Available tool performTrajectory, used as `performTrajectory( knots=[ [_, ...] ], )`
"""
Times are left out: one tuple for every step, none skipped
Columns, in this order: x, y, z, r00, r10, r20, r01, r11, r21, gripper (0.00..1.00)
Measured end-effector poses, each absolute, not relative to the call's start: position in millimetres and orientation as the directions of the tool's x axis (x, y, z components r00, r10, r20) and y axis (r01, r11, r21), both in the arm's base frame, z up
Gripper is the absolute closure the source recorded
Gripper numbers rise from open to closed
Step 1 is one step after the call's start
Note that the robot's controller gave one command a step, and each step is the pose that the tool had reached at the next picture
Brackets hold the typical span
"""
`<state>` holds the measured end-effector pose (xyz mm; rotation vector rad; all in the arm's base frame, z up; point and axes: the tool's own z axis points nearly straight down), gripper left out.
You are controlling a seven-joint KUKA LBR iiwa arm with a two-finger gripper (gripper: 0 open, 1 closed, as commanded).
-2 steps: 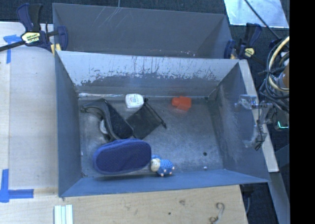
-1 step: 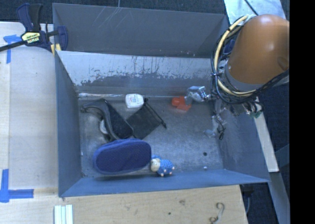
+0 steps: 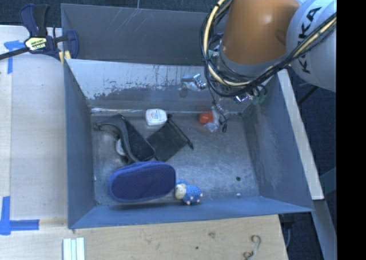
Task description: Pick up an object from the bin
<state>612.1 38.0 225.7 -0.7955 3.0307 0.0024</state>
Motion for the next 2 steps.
performTrajectory(
  knots=[
    [573.0, 41, 167, -0.834, -0.552, 0.003, -0.552, 0.834, 0.003, 0.00],
    [609.3, 42, 99, -0.750, -0.661, -0.001, -0.661, 0.750, 0.000, 0.00]
  ],
)
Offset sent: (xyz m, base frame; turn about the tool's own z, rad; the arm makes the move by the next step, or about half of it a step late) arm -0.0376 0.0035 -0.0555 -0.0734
